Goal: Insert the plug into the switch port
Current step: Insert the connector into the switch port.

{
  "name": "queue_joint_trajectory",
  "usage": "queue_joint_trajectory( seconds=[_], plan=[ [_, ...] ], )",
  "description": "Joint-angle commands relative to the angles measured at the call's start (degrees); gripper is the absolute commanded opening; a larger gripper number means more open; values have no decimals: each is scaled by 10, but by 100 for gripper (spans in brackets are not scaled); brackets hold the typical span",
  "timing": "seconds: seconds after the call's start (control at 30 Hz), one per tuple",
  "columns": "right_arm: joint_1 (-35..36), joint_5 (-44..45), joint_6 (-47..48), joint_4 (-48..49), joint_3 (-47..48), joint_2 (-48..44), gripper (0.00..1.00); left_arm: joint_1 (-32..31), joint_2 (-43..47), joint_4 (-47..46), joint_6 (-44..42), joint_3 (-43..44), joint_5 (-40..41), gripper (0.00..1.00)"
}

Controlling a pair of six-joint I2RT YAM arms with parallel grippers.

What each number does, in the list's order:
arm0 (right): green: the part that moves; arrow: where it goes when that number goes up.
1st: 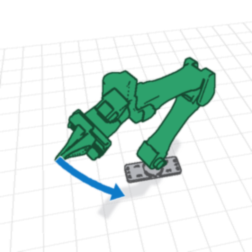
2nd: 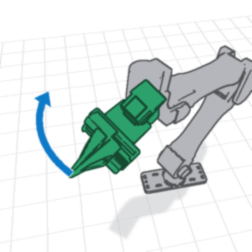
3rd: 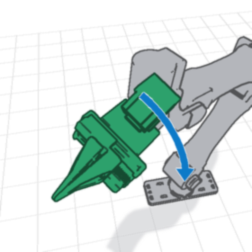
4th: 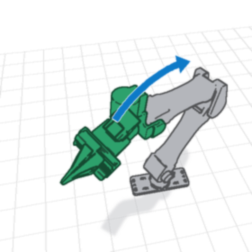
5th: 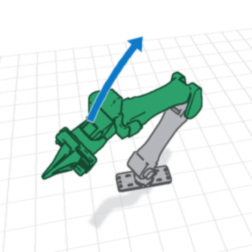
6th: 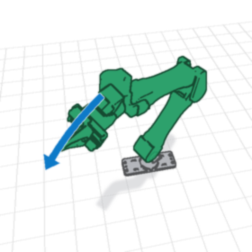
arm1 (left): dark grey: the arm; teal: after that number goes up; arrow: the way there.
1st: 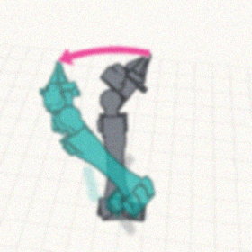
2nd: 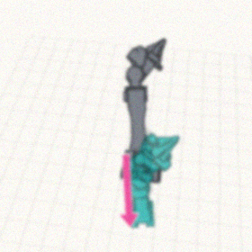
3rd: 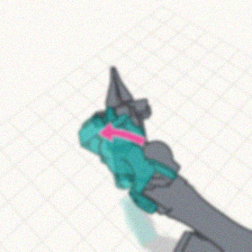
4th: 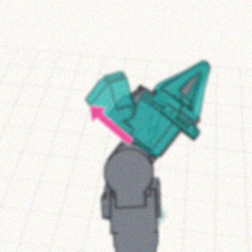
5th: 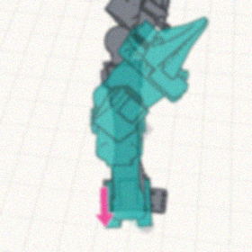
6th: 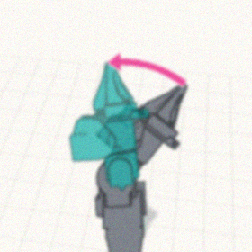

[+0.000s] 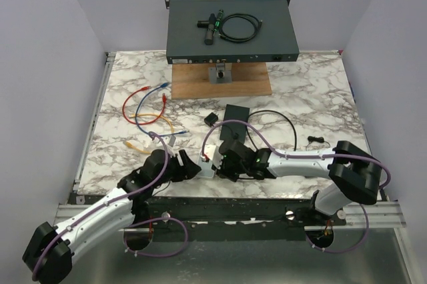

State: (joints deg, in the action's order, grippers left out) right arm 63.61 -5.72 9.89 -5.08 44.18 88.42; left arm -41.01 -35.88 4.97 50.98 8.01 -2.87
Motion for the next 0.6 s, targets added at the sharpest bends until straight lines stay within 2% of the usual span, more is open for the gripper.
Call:
queue_joint_trajectory(
  seconds=[0.0,0.07,0.17,0.3,0.43,0.57],
  plan=[
    [-5,-12,16,-29,8,-8,1,-2,22,85,8,35,69,68],
    [-5,-15,18,-38,14,5,1,-1,29,103,7,48,78,69],
    [-5,-14,21,-42,21,23,13,-1,42,127,3,68,82,69],
    [-5,-8,25,-45,28,24,34,-1,69,170,-2,95,89,70],
    [-5,31,26,-49,40,8,49,-1,104,196,-21,116,89,72],
    [-5,84,30,-53,61,-13,56,0,133,223,-33,140,90,77]
  ],
)
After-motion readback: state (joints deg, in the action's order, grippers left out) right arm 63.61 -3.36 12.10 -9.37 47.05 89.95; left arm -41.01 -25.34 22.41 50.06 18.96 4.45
